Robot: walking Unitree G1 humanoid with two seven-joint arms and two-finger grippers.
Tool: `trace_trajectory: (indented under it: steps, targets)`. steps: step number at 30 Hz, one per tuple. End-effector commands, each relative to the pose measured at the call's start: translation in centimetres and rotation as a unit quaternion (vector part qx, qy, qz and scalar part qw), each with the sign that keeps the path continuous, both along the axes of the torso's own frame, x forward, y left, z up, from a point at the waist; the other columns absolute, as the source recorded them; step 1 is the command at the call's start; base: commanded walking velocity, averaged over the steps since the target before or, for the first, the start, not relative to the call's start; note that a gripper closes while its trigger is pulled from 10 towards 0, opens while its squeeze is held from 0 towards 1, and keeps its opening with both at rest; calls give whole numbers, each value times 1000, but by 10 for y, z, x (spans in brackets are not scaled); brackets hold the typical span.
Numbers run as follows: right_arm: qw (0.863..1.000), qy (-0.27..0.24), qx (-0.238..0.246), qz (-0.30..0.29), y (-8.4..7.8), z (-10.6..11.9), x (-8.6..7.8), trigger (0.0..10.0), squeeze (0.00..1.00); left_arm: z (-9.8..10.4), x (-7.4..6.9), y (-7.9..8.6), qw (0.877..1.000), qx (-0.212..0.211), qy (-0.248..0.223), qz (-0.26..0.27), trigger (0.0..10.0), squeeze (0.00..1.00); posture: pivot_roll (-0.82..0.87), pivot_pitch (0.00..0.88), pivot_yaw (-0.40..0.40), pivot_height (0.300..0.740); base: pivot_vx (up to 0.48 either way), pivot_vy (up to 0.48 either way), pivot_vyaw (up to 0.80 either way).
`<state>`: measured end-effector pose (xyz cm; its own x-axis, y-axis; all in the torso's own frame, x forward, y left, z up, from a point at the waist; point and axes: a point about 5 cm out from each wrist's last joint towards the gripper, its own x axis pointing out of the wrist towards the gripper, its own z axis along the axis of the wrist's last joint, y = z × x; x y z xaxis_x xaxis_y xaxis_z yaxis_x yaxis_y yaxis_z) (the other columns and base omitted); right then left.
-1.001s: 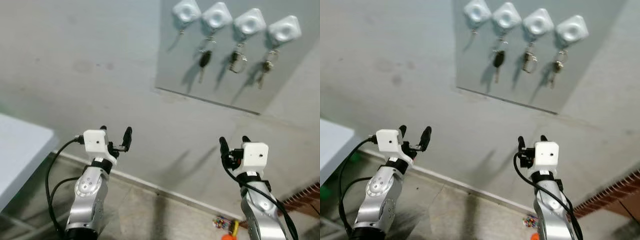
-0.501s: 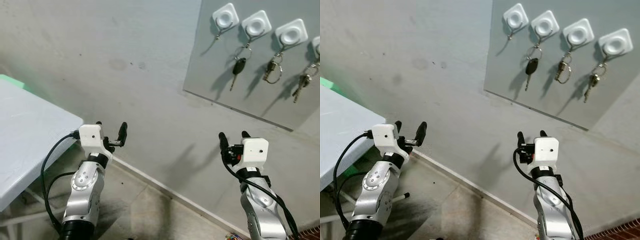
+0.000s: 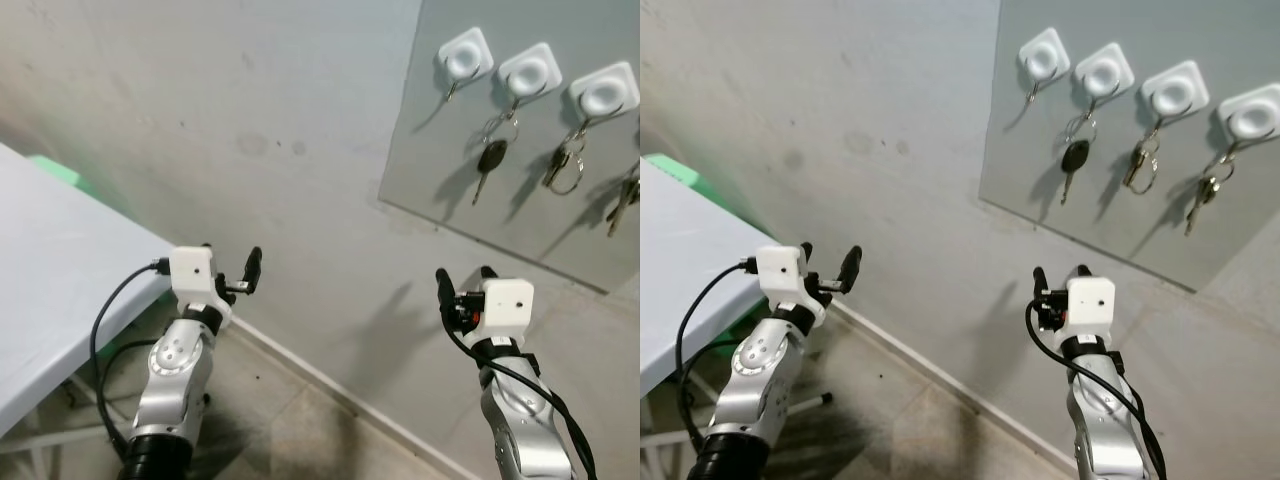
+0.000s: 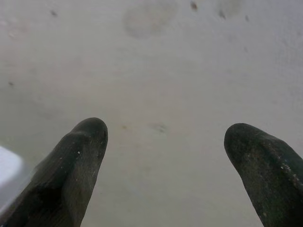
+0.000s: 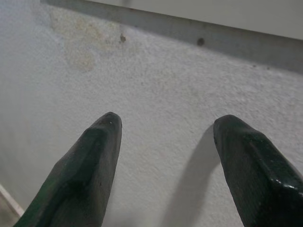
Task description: Hang keys on a hook
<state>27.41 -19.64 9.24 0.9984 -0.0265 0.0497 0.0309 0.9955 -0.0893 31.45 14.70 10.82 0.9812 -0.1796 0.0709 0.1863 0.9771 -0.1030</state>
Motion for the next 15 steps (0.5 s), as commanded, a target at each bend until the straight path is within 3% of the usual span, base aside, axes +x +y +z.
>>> trace_trajectory:
  steps: [1,15]
  targets:
    - [1000,-14,5,16,6,8,7,10000,0,-5,-3,11,1000,8,10,14,10000,0,7,18,-26,740,0,0,800]
    - [1000,-14,5,20,5,8,6,10000,0,-2,-9,5,1000,2,-4,7,10000,0,11,28,-32,740,0,0,800]
